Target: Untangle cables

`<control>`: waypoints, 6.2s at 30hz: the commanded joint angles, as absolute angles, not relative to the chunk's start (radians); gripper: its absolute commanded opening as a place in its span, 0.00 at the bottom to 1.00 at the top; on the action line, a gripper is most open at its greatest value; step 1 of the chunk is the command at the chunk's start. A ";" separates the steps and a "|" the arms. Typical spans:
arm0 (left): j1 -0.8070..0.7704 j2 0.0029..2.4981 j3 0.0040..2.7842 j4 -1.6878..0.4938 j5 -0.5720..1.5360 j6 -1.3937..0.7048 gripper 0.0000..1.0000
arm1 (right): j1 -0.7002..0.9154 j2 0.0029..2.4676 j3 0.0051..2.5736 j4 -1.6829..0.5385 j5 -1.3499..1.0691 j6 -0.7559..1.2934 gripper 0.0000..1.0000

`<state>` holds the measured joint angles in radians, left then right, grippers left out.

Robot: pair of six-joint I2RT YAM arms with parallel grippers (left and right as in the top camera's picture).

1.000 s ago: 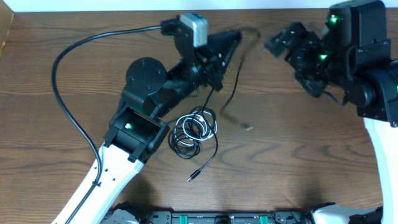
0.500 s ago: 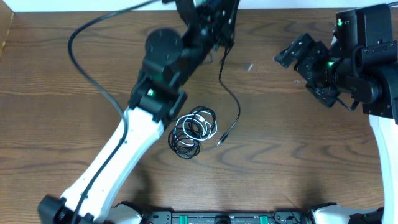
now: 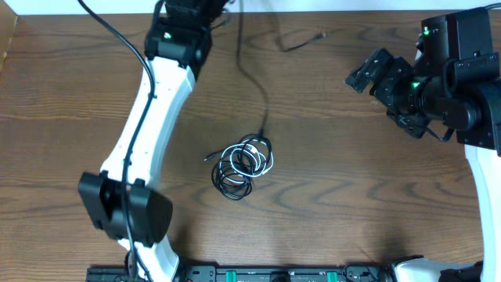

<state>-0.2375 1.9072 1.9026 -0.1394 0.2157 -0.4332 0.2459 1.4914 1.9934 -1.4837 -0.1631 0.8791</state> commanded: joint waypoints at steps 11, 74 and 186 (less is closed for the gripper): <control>0.144 2.048 1.924 -0.186 0.172 -0.234 0.17 | 0.245 1.491 1.995 -1.536 -0.155 0.812 0.99; -0.008 2.138 1.653 -1.032 0.263 -0.065 0.35 | 0.408 1.607 1.994 -1.561 -0.156 0.620 0.99; -0.525 1.646 1.644 -1.242 0.249 -0.352 1.00 | 0.408 1.607 1.994 -1.563 -0.107 0.620 0.99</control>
<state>-0.5079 1.6436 1.6531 -1.2301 0.2981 -0.3649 0.4026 1.6054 1.9934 -1.5600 -0.1154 0.6376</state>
